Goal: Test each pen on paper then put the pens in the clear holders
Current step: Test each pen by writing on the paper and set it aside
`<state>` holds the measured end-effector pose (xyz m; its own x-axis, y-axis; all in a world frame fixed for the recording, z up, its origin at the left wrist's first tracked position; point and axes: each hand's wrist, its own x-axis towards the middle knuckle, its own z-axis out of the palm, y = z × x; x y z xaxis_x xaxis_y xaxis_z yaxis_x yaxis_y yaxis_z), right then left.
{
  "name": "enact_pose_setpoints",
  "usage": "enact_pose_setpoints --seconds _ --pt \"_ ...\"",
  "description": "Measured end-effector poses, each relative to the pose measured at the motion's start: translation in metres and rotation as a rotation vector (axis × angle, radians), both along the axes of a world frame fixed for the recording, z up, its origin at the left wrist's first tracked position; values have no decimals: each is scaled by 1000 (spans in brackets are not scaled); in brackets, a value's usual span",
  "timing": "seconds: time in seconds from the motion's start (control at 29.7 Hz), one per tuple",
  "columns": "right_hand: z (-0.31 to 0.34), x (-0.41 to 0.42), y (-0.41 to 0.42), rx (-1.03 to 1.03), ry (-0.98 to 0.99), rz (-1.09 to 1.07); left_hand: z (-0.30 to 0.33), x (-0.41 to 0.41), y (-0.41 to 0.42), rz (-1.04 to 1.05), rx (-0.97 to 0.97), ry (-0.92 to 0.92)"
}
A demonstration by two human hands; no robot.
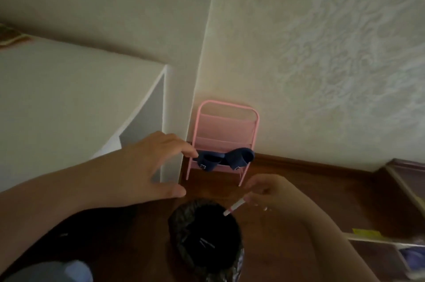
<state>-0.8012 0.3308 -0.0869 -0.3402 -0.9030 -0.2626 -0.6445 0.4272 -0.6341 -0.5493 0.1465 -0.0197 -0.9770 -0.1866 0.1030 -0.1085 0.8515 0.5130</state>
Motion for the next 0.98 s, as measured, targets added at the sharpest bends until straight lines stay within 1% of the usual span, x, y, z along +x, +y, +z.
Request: enact_pose_setpoints --seconds 0.07,0.13,0.27,0.34,0.4,0.47,0.57,0.67,0.74,0.81,0.88,0.98 --pt "-6 -6 1 30 95 -15 -2 -5 0 -2 0 2" --pt "-2 -4 -5 -4 119 -3 -1 -5 -3 16 3 28" --pt "28 22 -35 -143 29 128 13 11 -17 86 -39 109" --pt "45 42 -61 -234 -20 203 27 36 -28 166 -78 162" --pt "61 61 -80 -321 -44 273 36 62 -40 251 -125 160" --pt "76 93 -115 -379 -76 374 44 110 -53 389 -136 151" --pt "101 159 -171 -417 -95 587 41 198 -70 665 -119 128" --pt "117 231 -220 -438 -29 815 29 284 -79 925 -107 73" --pt "121 280 -252 -399 24 935 21 330 -78 1047 -85 54" --pt "120 326 -285 -349 53 1010 14 361 -76 1111 -44 41" --pt "115 368 -317 -332 55 1037 10 377 -77 1106 -13 -2" --pt "102 419 -361 -318 104 1026 2 389 -86 1073 -92 -133"
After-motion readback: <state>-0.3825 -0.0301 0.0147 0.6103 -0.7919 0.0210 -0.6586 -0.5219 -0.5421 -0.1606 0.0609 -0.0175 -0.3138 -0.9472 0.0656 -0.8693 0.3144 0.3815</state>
